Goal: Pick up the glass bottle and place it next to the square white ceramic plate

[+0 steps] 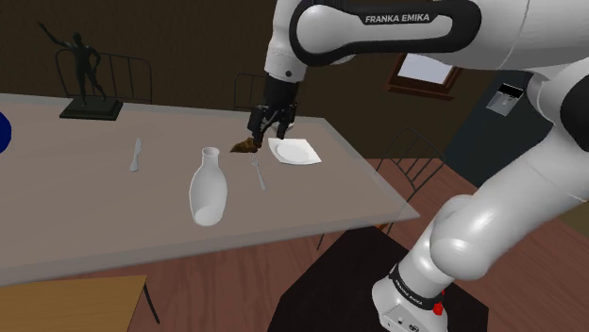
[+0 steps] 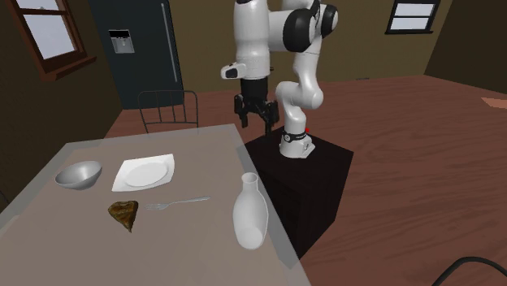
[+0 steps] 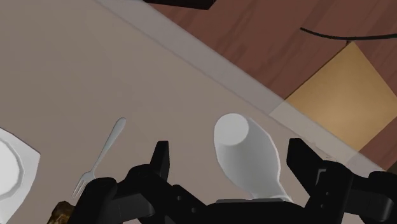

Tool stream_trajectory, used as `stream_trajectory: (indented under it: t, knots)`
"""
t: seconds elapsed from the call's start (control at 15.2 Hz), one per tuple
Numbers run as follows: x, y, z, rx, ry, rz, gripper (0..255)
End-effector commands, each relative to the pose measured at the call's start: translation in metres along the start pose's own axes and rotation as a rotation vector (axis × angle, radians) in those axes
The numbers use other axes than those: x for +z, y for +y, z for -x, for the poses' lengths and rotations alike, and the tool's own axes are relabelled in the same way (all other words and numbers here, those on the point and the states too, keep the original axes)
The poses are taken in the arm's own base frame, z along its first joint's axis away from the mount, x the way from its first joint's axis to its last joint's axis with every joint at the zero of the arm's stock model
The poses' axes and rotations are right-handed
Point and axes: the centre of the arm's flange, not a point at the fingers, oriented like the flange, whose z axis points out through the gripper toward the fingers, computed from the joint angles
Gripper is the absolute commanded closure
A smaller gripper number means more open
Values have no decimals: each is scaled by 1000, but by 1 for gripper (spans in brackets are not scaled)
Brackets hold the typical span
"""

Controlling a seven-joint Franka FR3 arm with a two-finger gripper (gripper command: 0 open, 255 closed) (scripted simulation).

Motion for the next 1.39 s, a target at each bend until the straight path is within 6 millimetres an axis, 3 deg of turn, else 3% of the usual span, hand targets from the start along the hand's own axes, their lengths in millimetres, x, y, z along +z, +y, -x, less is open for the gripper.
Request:
stream_trajectory:
  t: [0.0,0.59,1.12,1.32]
  knots:
    - [8,-16,-20,5,4,8,0]
    - [55,-79,-111,22,21,45,0]
    - [94,-80,-116,23,22,47,0]
    - [97,-80,-116,23,22,47,0]
